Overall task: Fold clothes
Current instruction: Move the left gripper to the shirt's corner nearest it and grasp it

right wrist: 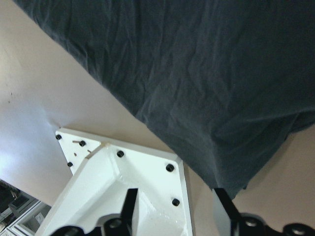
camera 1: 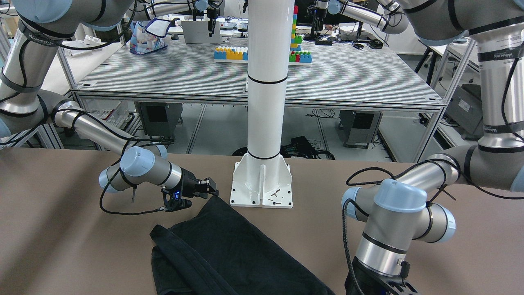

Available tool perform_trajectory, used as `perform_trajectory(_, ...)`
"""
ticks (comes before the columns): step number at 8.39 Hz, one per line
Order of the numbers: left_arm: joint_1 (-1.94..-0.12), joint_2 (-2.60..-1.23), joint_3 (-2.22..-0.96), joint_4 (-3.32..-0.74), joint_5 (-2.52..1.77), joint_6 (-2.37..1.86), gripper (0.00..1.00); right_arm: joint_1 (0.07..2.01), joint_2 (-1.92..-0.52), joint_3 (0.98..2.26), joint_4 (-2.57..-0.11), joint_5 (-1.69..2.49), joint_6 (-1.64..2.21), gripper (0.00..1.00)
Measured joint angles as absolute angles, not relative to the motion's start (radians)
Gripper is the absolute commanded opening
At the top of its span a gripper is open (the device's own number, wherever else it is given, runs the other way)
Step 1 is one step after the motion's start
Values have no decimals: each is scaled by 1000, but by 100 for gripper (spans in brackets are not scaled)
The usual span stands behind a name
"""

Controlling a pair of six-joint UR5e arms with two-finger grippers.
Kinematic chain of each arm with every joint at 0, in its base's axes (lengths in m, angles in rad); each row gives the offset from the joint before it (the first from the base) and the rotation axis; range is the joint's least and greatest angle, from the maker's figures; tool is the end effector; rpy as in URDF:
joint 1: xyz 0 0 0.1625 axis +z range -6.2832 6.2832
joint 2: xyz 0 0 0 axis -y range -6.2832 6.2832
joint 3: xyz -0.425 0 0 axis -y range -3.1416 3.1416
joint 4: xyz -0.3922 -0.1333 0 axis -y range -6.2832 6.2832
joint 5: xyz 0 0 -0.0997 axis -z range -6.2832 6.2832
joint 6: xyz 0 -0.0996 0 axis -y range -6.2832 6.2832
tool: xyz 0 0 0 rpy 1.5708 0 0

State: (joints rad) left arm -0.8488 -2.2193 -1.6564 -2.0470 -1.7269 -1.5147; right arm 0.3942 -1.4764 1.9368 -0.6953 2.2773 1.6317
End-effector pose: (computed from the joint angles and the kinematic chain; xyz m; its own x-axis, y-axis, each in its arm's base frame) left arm 0.3578 -0.5845 0.1799 0.2689 -0.2216 -0.9373 0.6311 0.7757 -0.0023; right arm -0.4245 -0.2509 0.3320 0.2322 0.1467 0.9615 0.2772 0.9376 -0.2100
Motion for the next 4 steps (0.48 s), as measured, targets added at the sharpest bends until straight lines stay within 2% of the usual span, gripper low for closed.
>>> perform_trajectory(4, -771, -2078, -1842, -1980, -1749, -1517, 100, 490, -1474, 1922, -705, 2142, 1622, 94)
